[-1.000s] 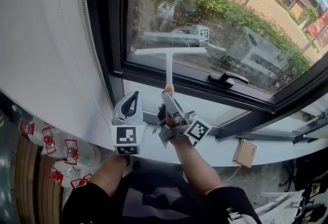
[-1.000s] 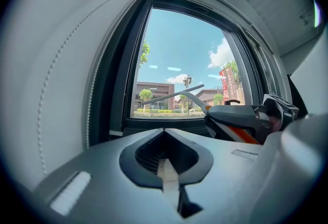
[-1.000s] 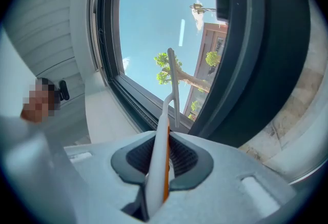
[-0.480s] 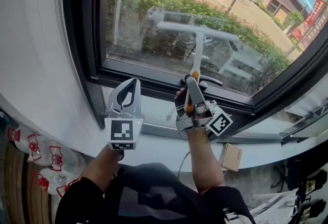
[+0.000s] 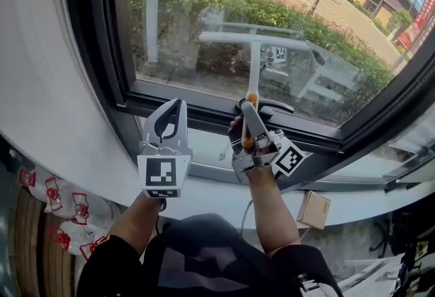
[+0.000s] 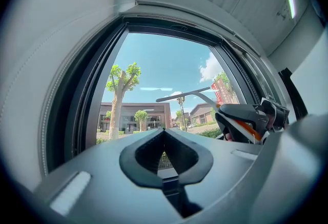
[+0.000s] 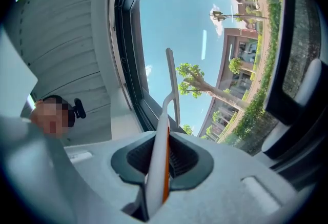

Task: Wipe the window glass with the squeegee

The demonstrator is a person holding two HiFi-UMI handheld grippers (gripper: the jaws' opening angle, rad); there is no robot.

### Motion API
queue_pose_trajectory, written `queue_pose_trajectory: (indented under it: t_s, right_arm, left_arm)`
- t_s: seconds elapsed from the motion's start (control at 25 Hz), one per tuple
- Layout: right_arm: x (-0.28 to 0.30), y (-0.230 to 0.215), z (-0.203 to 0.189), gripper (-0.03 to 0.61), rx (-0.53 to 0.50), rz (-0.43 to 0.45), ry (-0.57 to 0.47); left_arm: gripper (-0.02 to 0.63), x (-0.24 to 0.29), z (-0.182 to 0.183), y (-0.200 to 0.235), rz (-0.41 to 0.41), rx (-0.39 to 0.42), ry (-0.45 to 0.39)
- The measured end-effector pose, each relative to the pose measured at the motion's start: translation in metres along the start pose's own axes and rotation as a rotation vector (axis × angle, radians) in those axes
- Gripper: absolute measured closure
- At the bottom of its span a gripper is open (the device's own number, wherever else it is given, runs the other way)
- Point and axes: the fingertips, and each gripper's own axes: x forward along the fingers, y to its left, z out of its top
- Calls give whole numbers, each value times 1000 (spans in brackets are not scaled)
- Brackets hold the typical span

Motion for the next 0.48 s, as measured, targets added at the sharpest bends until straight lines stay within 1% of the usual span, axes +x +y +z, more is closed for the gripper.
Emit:
queue_pose_trajectory:
  t_s: [0.16, 0.28, 0.36, 0.48]
  right_arm:
    - [-18, -12, -16, 529, 38, -30, 7]
    - [-44, -25, -35, 529, 71, -85, 20]
    - [-58, -34, -48, 529, 94, -118, 25]
    - [-73, -44, -62, 529, 121, -152, 30]
  left_arm:
    - [595, 1, -20, -12, -9, -8, 55]
    - [595, -2, -45, -32, -51, -22, 102]
    - [595, -4, -66, -45, -78, -48, 144]
    - [595, -7, -89, -58, -100, -69, 206]
